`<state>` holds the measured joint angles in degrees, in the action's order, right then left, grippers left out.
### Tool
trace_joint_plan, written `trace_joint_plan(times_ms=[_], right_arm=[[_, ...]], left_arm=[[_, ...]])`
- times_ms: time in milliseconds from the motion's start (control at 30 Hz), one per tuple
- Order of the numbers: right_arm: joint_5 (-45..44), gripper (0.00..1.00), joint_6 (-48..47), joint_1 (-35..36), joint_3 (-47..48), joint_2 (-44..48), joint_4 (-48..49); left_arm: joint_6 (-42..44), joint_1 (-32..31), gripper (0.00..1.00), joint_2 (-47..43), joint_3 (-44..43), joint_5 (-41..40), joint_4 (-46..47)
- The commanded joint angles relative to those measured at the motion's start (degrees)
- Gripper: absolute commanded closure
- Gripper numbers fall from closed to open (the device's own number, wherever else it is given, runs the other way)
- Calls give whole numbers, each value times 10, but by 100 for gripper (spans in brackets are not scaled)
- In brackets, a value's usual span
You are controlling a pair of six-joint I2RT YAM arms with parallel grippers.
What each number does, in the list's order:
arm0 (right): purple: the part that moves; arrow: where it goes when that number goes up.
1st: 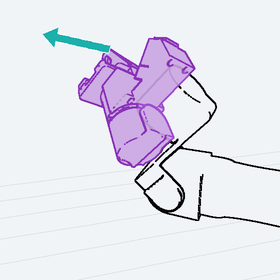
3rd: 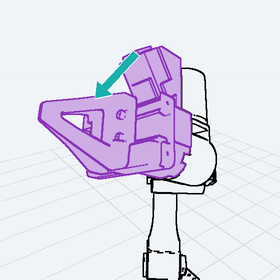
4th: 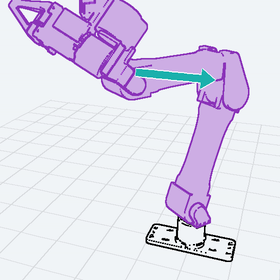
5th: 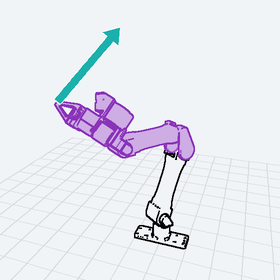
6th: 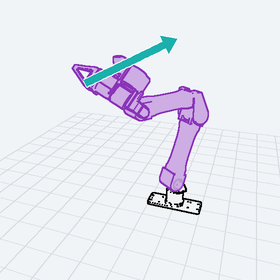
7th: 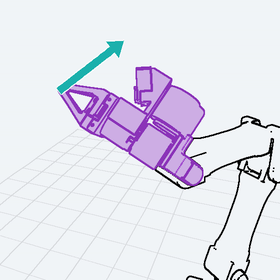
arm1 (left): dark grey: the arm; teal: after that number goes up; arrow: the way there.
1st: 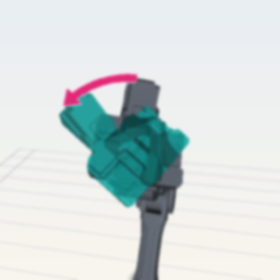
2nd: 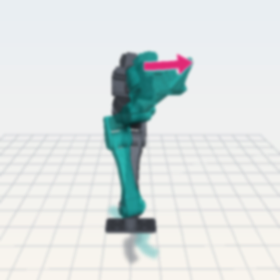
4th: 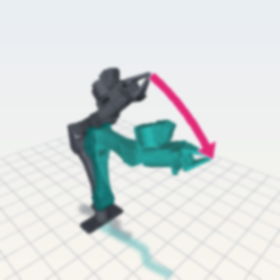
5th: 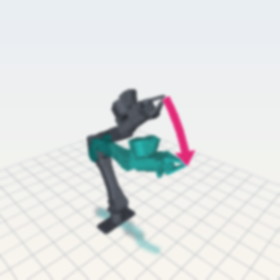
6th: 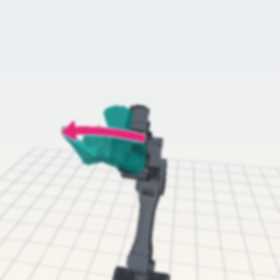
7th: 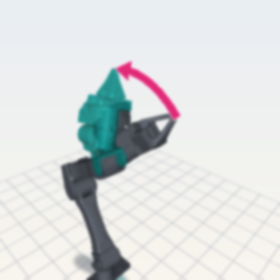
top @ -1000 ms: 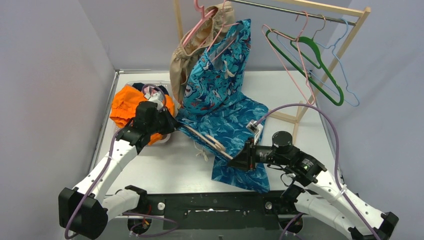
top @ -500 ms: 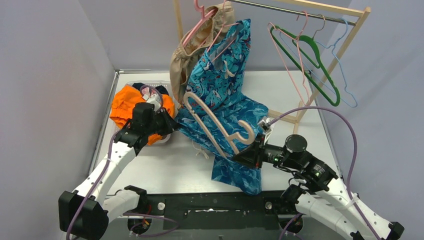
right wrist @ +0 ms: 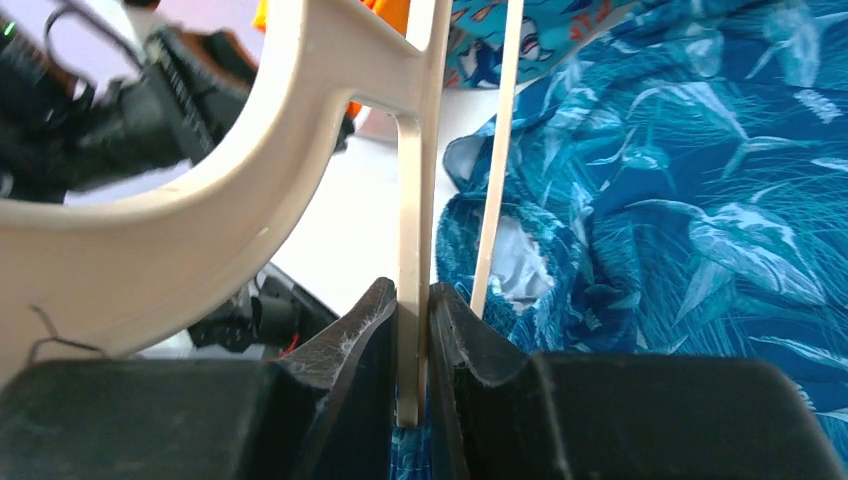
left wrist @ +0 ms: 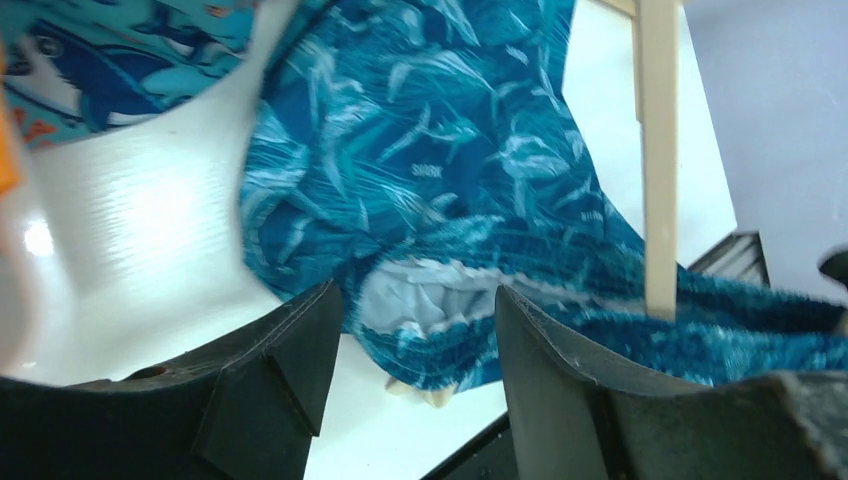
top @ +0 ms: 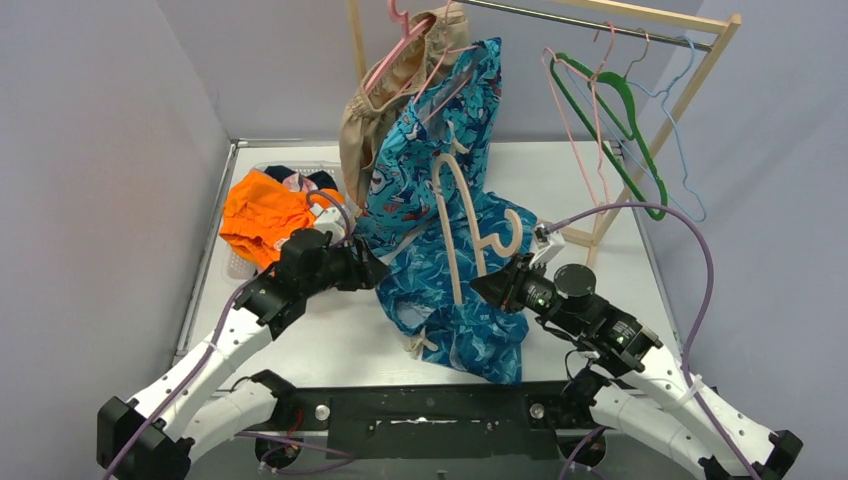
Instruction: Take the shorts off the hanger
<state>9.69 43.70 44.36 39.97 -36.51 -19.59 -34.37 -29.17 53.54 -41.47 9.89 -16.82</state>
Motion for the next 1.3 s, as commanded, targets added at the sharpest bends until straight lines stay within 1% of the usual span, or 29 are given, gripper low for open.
trace_joint_plan(times_ms=[0,100,200,300,433,533,633,833,967,1067,1200,1233,1267], right_arm=[[-105,100,46,4,4,-14,85],[-137,100,66,4,-2,-32,96],[-152,100,85,4,-17,-45,114],[-181,100,107,5,-28,-54,120],[-222,100,132,6,-38,-65,130],[-232,100,141,8,-35,-86,136],[-228,100,137,13,-24,-111,137],[-237,100,139,25,-22,-125,142],[-237,100,145,26,-25,-124,142],[-236,100,146,27,-26,-120,141],[-248,100,153,29,-25,-119,133],[-247,100,152,29,-23,-121,133],[-249,100,150,29,-19,-123,132]], left_arm=[[-7,-68,43,-11,-17,-52,44],[-37,-108,42,-19,-6,-44,90],[-62,-159,38,-28,13,-45,156],[-75,-217,37,-13,18,-53,202],[-74,-315,36,30,4,-100,218],[-71,-370,35,68,-9,-142,219],[-68,-381,35,95,-23,-155,216],[-56,-392,36,130,-50,-155,224],[-51,-392,44,154,-53,-150,222],[-48,-392,62,167,-54,-141,216],[-38,-392,94,161,-52,-141,202],[-36,-392,100,155,-48,-143,197],[-36,-392,100,147,-42,-144,194]])
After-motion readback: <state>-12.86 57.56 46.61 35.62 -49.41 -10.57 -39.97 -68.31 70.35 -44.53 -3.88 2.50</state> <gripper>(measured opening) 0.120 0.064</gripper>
